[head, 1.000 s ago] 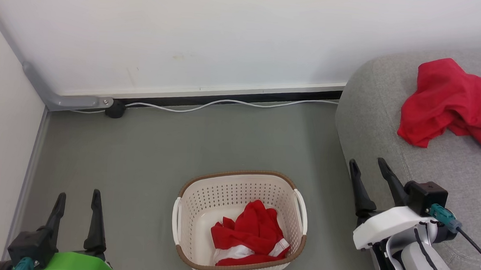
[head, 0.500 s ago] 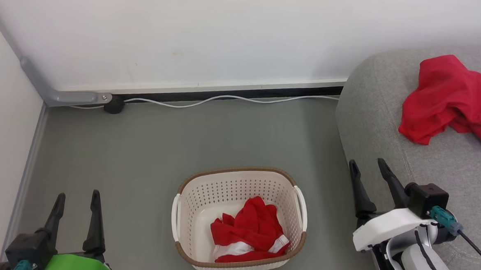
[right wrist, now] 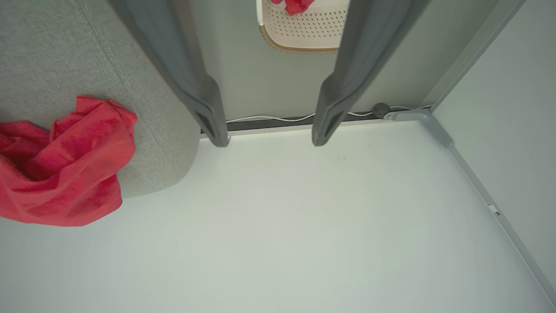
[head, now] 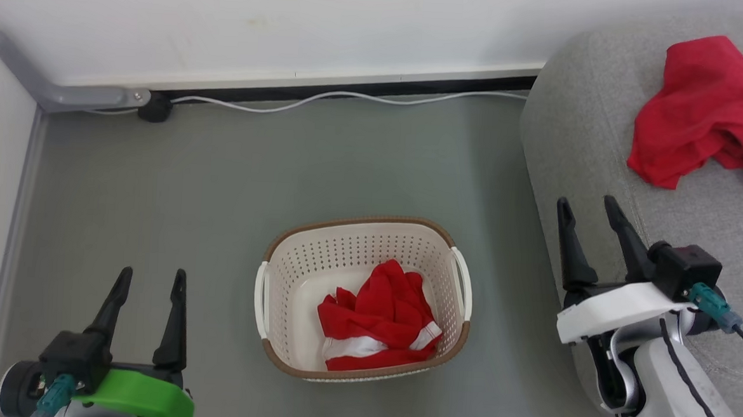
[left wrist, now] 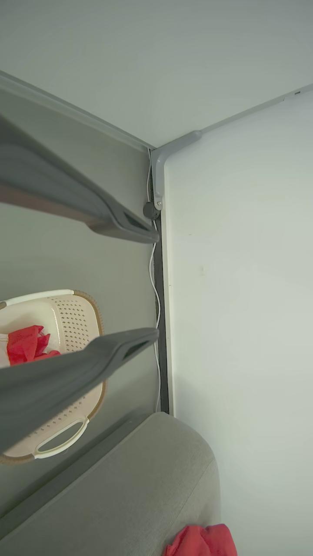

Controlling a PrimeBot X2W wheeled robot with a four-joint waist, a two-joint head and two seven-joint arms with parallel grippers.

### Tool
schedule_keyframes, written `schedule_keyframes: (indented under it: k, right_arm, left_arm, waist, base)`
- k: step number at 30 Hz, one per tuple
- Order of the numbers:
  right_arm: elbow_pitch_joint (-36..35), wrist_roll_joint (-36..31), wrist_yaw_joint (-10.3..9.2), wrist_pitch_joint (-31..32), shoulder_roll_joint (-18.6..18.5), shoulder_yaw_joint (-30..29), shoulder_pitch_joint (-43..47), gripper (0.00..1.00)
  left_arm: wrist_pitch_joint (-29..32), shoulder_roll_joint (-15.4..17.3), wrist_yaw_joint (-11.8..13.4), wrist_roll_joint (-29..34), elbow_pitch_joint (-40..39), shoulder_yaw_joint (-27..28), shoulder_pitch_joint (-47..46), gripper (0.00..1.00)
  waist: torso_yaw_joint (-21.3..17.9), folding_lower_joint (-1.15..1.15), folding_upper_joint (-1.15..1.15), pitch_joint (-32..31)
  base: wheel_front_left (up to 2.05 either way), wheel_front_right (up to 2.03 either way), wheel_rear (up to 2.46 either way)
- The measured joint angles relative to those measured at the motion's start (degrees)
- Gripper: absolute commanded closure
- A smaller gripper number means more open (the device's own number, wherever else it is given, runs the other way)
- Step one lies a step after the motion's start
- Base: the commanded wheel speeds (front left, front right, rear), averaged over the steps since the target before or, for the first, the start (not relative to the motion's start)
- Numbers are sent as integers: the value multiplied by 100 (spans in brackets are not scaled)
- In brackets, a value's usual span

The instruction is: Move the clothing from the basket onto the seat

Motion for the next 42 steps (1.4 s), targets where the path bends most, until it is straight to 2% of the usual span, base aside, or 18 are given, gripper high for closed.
schedule_keyframes:
  k: [10, 18, 26, 42]
  right_arm:
    - [-250, 0, -58, 0, -53, -216, -744, 0]
    - [-534, -45, -107, -5, -222, -444, -1704, 0]
    - [-662, -52, -97, 86, -270, -460, -2463, 0]
    - [-879, -52, 4, 96, -197, -405, -3770, 0]
  left_arm:
    - [322, -23, -303, 210, 483, -628, -738, 0]
    - [659, -227, -544, 460, 1151, -1216, -1388, 0]
    - [839, -415, -644, 705, 1660, -1521, -2114, 0]
    - [1046, -435, -757, 1037, 2205, -1869, -3268, 0]
  waist:
    - [-106, 0, 0, 748]
    - [-274, 0, 0, 1461]
    - [-424, 0, 0, 2108]
    - [-780, 1, 0, 3410]
  base:
    - [0, 0, 0]
    - [0, 0, 0]
    - [0, 0, 0]
    - [0, 0, 0]
